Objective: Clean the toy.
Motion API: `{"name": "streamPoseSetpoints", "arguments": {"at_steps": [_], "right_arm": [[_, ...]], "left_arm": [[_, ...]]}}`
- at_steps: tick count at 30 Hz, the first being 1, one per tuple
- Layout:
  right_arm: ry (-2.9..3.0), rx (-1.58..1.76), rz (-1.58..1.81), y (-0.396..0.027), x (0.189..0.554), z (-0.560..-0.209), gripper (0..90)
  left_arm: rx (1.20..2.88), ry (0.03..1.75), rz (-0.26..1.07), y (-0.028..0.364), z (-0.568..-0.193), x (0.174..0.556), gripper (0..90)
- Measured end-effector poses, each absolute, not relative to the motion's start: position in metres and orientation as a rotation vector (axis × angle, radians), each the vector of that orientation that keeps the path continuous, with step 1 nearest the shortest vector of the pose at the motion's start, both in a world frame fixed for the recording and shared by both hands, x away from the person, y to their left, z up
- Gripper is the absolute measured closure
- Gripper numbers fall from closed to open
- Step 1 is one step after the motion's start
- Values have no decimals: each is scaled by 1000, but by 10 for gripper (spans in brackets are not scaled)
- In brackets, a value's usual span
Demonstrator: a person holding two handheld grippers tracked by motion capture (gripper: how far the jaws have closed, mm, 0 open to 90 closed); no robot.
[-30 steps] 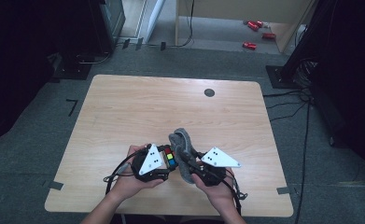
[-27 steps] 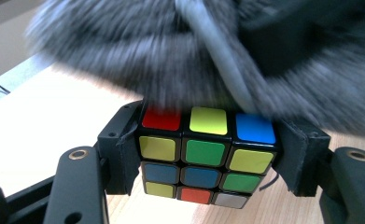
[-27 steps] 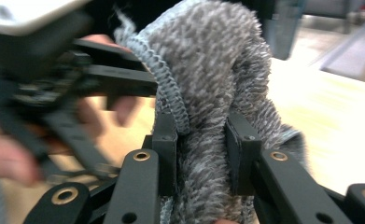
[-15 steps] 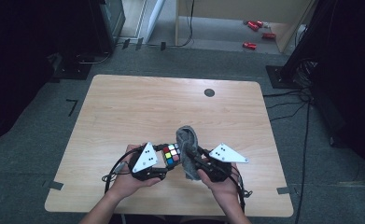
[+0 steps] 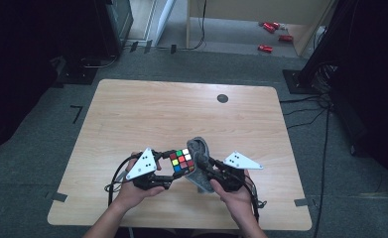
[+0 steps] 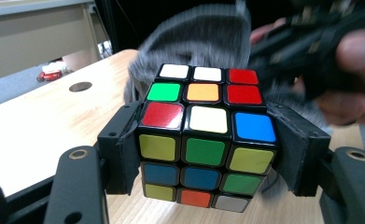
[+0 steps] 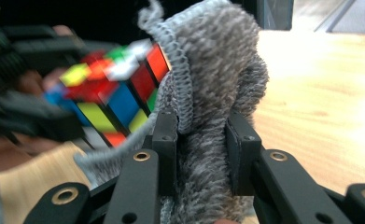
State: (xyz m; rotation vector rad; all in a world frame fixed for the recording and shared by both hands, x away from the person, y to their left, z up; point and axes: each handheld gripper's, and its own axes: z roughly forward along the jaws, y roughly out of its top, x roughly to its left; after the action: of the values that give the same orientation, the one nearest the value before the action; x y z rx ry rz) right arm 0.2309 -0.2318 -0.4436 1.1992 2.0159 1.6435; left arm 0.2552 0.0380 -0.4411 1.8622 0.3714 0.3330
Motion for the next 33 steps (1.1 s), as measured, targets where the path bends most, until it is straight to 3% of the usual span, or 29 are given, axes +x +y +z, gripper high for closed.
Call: {"name": "streamPoseSetpoints", "arguments": {"at_steps": [4, 13, 19, 33], "right_arm": [[1987, 1155, 1673, -231, 225, -432, 702], [2045, 1174, 1648, -228, 230, -445, 701], [2017, 1132, 1707, -231, 225, -430, 701], [2069, 1078, 1718, -226, 224, -433, 696]], "left_arm": [[1854, 369, 326, 36, -441, 254, 346], [1764, 383, 285, 47, -434, 256, 345], [1800, 379, 281, 43, -443, 257, 345], [1766, 400, 239, 53, -441, 263, 345]]}}
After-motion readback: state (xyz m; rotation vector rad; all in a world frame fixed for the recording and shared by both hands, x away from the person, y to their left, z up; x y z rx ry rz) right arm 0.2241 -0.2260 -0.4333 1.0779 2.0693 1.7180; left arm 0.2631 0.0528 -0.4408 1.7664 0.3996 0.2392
